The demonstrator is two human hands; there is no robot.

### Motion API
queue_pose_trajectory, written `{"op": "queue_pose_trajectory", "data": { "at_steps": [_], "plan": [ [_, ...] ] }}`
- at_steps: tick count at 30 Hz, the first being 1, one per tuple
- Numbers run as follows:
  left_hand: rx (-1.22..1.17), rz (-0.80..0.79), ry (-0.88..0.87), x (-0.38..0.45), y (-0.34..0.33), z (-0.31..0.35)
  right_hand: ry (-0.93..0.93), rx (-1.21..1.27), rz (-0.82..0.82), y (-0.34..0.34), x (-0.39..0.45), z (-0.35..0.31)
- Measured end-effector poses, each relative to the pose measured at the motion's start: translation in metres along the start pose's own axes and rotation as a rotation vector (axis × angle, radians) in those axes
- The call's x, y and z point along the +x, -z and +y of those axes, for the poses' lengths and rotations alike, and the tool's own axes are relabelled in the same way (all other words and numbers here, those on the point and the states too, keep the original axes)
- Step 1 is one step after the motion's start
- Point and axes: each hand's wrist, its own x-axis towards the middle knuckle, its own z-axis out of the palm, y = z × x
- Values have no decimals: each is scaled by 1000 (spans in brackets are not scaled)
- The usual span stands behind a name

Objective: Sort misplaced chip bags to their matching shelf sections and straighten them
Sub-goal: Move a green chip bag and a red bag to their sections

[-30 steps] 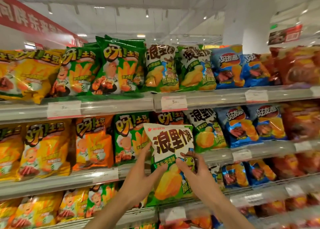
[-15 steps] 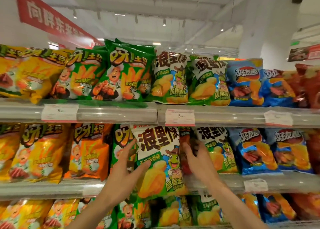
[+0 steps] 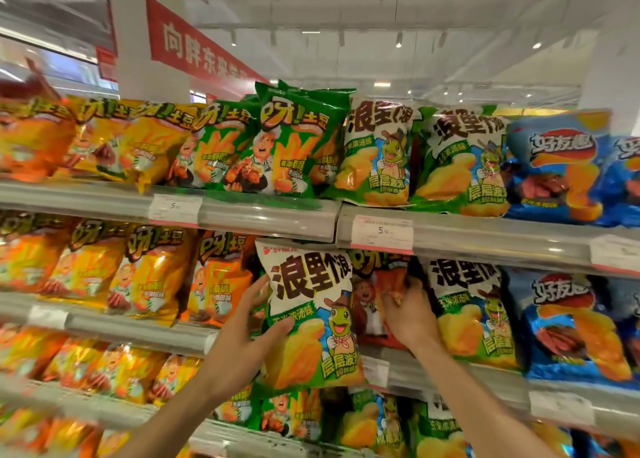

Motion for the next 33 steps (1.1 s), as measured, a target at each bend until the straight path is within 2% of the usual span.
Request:
{"op": "queue_pose_trajectory", "data": {
  "at_steps": [11,18,24,28,33],
  "plan": [
    [69,20,20,-4,9,6,125,-126,126,26,-4,-19],
    [60,-8,3,-2,7,6,215,-99,124,65,-22,-13],
    [194,-19,-19,9,-26,12,191,-96,103,105,-53,19],
    [318,-26,-77,26,-59,28,172,-52,138,136,-70,46],
    [358,-70,-87,51,-93,30,113,-16,185,169,-82,75]
  ]
}}
